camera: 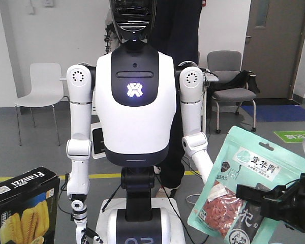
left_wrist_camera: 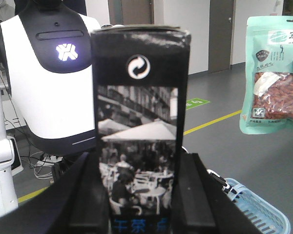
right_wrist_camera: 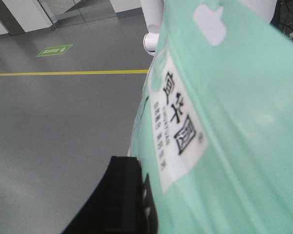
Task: Pick snacks and fruit into basket
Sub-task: 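Lower the teal goji bag with the right gripper toward the blue basket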
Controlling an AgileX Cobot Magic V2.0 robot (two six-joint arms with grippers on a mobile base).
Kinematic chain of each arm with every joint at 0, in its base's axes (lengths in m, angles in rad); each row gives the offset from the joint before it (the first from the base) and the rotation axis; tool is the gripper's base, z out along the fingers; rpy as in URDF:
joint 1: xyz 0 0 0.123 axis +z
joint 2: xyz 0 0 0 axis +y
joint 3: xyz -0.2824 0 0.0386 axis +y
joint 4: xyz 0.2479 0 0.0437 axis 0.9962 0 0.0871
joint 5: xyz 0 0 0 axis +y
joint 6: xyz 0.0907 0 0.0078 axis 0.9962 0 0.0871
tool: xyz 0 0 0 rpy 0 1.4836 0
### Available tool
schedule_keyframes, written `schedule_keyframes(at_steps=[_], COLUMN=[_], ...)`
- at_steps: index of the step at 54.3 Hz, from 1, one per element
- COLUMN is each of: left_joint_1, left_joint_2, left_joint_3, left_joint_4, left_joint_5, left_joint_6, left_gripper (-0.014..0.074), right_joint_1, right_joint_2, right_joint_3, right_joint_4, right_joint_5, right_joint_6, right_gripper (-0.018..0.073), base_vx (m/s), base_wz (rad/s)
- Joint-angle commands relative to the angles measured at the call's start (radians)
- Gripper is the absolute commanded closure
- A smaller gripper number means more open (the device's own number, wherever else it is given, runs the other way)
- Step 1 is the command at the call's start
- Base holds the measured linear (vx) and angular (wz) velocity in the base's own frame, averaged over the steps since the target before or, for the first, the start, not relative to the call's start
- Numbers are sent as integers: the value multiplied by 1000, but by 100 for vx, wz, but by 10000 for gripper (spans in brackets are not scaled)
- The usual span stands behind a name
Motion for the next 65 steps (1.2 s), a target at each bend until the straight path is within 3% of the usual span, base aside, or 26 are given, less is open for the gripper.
schedule_keyframes(at_steps=[1,11,43,65], left_joint_1=[-7,-7,-7,-7], left_joint_2=[0,0,0,0], left_joint_3=[-29,-29,-29,-29], left_joint_4=[-42,-42,-42,-42], left_joint_5=[-44,-44,-44,-26], left_joint_6=[-3,-3,-3,-3], left_gripper=[594,594,594,594], right_joint_1=[-1,35,339,459], right_joint_2=[4,39,81,81], right_joint_3=[-29,-29,-29,-29], right_joint_4=[61,65,1,-23], right_joint_5=[2,32,379,433], right_joint_6=[-5,-3,-35,-35], right_gripper=[570,570,570,570], base_vx=[0,0,0,0], base_wz=[0,0,0,0])
